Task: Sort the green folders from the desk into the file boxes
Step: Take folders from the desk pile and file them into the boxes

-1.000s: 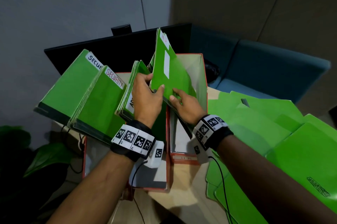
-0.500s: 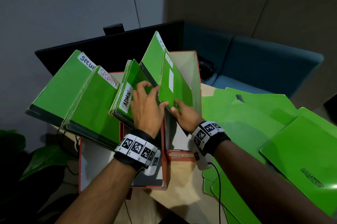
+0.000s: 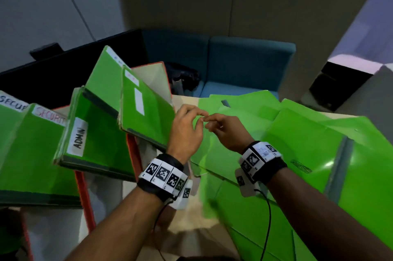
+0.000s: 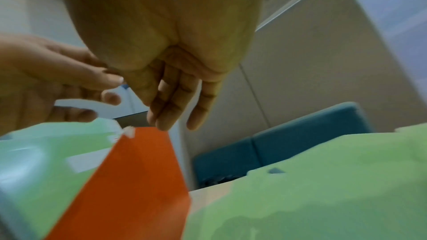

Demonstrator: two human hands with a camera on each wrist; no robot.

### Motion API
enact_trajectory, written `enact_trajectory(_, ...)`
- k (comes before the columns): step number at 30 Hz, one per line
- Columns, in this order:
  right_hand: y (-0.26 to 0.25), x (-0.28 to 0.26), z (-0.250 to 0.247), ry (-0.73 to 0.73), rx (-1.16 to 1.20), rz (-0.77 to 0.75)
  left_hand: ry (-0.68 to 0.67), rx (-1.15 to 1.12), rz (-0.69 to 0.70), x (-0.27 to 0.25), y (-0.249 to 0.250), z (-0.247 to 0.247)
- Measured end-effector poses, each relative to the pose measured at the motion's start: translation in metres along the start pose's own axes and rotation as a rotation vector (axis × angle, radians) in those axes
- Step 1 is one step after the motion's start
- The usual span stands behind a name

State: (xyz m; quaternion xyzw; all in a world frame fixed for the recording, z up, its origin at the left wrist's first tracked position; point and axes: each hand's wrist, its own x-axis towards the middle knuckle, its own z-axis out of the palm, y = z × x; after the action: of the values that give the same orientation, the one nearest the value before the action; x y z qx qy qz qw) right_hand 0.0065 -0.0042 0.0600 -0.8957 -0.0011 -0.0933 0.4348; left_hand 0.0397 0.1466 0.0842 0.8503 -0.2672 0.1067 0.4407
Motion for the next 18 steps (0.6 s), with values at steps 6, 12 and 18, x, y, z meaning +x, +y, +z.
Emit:
enact_trajectory(6, 0.096, -0.077, -0.071, 0.134, -0.188, 0.369, -0.207, -0.038, -0.054, -0.002, 0.023, 0.064)
enact_trajectory(12, 0.141, -0.132, -0.119, 0.144, -0.248, 0.558, -0.337, -0.032, 0.035, -0.005, 0.043, 0.128)
enact_trajectory(18, 0.173, -0.179, -0.149, 0.157, -0.329, 0.707, -0.505, 0.008, -0.093, -0.006, 0.041, 0.188)
